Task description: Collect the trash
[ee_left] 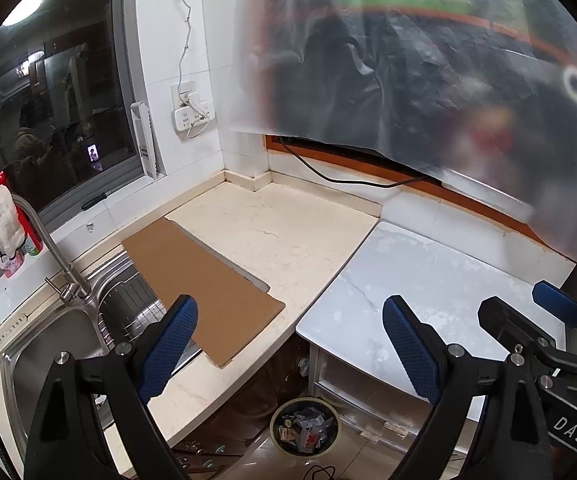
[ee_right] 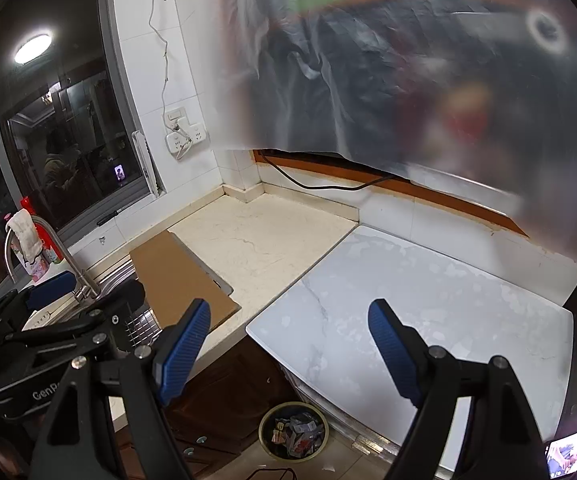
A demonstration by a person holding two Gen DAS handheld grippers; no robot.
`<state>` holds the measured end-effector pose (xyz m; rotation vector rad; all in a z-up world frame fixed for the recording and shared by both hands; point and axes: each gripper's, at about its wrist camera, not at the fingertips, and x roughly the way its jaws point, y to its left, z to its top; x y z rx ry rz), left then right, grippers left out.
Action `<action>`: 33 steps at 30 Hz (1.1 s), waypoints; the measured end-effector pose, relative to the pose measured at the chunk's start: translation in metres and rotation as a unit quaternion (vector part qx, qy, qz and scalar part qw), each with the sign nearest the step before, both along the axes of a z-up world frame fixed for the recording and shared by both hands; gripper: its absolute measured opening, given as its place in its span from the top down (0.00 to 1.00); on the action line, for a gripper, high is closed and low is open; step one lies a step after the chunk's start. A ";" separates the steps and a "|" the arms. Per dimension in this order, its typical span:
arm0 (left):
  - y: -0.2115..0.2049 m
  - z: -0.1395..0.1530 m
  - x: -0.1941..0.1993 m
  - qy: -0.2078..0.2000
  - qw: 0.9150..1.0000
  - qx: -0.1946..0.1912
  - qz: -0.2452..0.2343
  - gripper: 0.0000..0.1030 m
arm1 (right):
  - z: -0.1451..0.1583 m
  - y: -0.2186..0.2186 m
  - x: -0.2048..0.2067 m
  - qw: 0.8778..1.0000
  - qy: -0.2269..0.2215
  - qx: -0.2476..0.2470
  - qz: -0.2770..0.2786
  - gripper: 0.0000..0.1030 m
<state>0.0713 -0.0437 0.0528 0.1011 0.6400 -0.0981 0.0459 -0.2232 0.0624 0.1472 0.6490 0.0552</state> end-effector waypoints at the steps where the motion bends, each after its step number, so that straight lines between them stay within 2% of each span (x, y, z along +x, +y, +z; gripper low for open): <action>1: 0.000 0.000 0.000 0.001 1.000 0.001 0.001 0.10 | 0.000 0.000 0.000 1.000 0.000 -0.001 0.000 0.21; 33: 0.005 -0.002 -0.007 -0.001 1.000 0.009 0.000 0.10 | -0.003 -0.001 -0.004 1.000 0.001 -0.002 -0.007 0.21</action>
